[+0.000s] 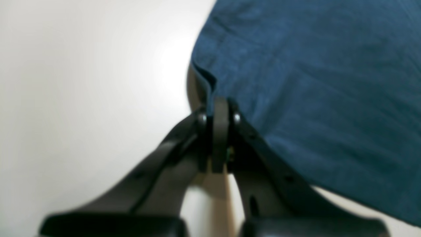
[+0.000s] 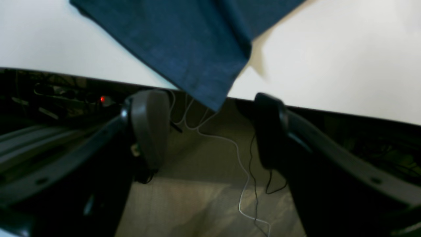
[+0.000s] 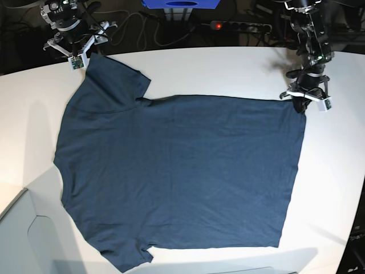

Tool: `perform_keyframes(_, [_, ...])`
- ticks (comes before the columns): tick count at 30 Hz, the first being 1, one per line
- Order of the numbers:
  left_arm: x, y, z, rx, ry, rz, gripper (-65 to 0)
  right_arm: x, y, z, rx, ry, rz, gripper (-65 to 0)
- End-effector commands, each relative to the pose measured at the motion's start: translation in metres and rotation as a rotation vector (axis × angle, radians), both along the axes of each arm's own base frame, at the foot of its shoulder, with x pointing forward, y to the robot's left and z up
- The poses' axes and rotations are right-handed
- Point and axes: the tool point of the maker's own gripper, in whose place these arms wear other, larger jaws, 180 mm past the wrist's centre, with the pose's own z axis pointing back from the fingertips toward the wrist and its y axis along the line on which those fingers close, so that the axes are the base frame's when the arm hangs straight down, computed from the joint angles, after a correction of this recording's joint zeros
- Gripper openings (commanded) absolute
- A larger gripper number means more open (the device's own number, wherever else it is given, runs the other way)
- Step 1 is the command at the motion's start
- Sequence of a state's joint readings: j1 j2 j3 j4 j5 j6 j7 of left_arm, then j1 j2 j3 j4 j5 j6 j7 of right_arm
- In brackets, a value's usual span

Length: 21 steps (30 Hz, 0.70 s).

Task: Fold the T-shirt properly
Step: 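Move both grippers down to the shirt's shoulder corners, then grasp the shoulder corners with both grippers and pull them taut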

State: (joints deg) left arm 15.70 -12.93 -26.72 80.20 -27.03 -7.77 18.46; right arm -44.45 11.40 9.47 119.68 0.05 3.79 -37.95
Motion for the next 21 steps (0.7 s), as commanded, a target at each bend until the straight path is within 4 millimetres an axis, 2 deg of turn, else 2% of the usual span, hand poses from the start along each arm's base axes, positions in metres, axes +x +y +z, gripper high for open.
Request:
perform_keyframes(1, [-0.004,0.001,0.001,0.012,0.019,-0.011,-65.0,0.007,0.002,0.008,0.002,-0.039,0.019,-25.9])
perform_keyframes(7, [-0.005,-0.005,0.019,0.038,-0.013,-0.038,-65.0,0.022,0.005,0.01,0.013,-0.07,0.003,-25.8])
perform_keyframes(10, [-0.008,-0.009,0.021,0.034,-0.018,-0.038,-65.0,0.03,0.003,0.006,0.015,-0.078,-0.005,-25.8])
perform_keyframes(14, [-0.015,-0.003,0.02,0.029,-0.018,-0.002,-65.0,0.038,-0.002,-0.008,0.015,-0.064,-0.023,-25.8])
perform_keyframes(17, [-0.023,0.004,0.018,0.028,-0.011,0.034,-65.0,0.038,-0.008,-0.025,0.013,-0.027,-0.04,-25.9])
perform_keyframes(21, [-0.03,0.003,0.014,0.022,0.004,0.035,-65.0,0.035,-0.012,-0.041,0.014,0.008,-0.056,-26.2])
